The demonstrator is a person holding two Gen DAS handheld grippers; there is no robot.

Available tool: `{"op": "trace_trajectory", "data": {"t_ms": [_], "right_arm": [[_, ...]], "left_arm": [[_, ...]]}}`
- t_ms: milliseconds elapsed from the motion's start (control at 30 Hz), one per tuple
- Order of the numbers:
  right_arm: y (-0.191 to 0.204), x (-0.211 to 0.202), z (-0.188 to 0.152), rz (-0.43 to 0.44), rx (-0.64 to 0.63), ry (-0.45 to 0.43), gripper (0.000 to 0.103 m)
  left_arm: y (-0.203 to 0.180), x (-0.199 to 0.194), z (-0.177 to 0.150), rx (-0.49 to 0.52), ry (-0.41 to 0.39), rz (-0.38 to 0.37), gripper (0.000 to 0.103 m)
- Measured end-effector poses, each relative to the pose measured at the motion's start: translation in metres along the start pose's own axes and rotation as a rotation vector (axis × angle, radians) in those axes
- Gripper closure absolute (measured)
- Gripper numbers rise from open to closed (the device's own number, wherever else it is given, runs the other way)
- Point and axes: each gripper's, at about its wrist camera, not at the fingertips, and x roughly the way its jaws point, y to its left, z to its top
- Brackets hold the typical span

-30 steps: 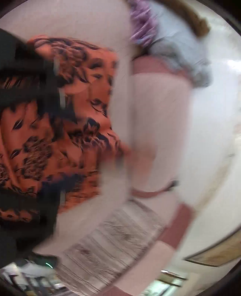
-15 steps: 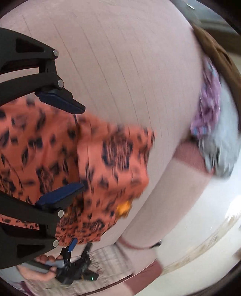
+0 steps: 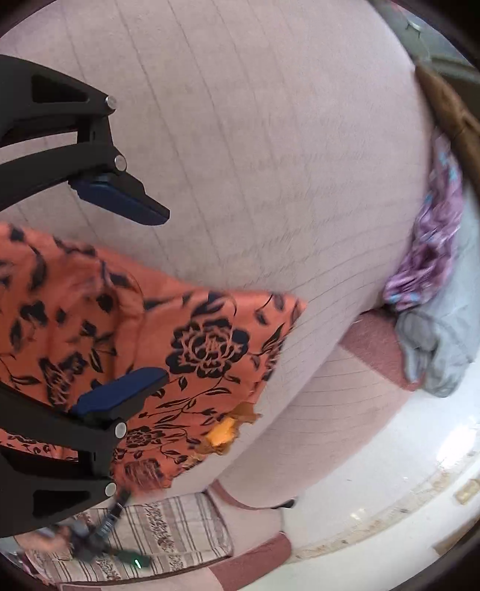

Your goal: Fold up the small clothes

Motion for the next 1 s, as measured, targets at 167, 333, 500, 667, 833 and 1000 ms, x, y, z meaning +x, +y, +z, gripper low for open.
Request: {"op": "trace_trajectory", "data": {"t_ms": [167,333,500,667,833,1000], "right_arm": [[-0.042,0.019,-0.023,0.118,0.234,0.007,0.019],[-0.049,0.013,-0.003,0.208,0.283,-0.031,0.019],[-0.038,0.067,-0.004,0.191,0.205,0.166,0.087],[-0.002,0.016,-0.007,0.053,0.006,0.035,0.087],[-0.019,0.047,-0.019,0.007,0.035,0.128,0.033],[-0.045,-0.008,-0.013,0.106,0.173,-0.031,0.019]], "left_arm": [[-0.015,0.035,0.018,0.072,0.042,0.077,0.023],[-0.017,0.047,0.027,0.056,0.036,0.087,0.024],[-0.025,0.055,0.030,0.100,0.083,0.106,0.093],[-0.039,0.044,0.028,0.234,0.032,0.131,0.093],[-0.024,0.038,0.032,0.164,0.029,0.136,0.068],[-0.042,-0.011,0.023,0.203,-0.082,0.062,0.052]]}}
